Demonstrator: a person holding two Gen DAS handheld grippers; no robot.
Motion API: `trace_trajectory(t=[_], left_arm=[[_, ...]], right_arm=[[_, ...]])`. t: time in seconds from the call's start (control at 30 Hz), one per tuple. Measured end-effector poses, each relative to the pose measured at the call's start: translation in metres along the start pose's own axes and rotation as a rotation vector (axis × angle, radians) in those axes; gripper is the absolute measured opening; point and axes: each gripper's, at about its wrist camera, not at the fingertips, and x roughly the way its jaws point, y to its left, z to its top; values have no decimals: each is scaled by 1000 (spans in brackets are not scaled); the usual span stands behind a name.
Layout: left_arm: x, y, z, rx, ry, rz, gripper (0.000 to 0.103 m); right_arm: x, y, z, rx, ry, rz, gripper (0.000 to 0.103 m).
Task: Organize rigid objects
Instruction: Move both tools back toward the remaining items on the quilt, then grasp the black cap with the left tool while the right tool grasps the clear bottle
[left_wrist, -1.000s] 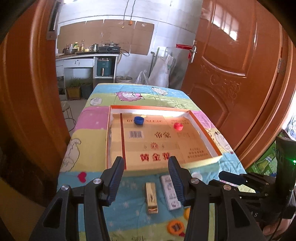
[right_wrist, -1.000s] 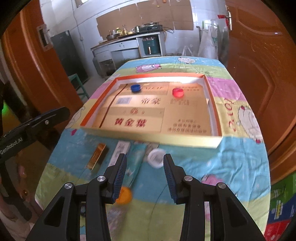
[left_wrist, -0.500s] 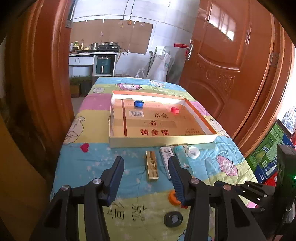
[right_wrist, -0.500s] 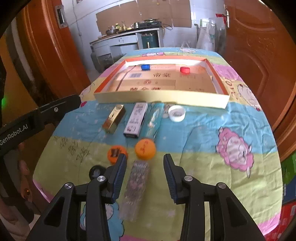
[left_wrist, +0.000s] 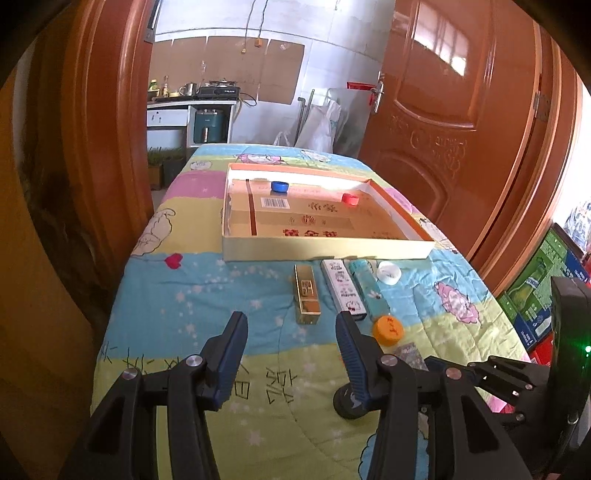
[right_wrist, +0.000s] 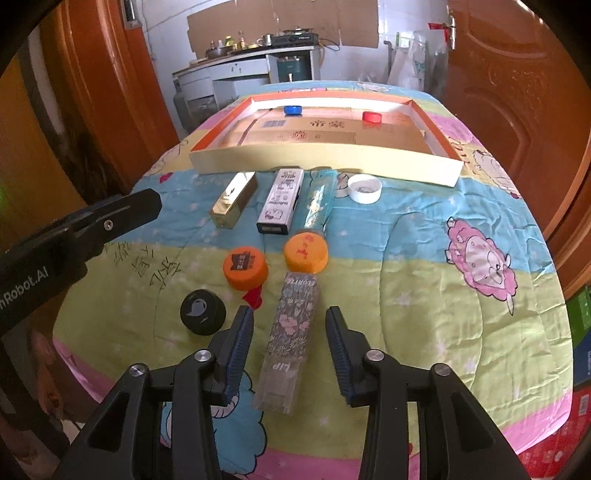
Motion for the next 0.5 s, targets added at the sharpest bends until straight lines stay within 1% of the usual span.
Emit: trace_trajectory(t=[0.03,0.17,0.27,0.5], left_arm=[[0,0,-2,2,3,0,50],[3,-2,-8,16,16,-13,50],[5,-7,-13,31,28,-37,50],[11,-27,-31,87,62,-105,50]], right_arm=[[2,0,-1,1,9,-10,24],[2,-1,-2,4,10,-4,23],[-1,-3,-3,5,6,-12,20],[-16,-13,-6,10,-40,-71,20]])
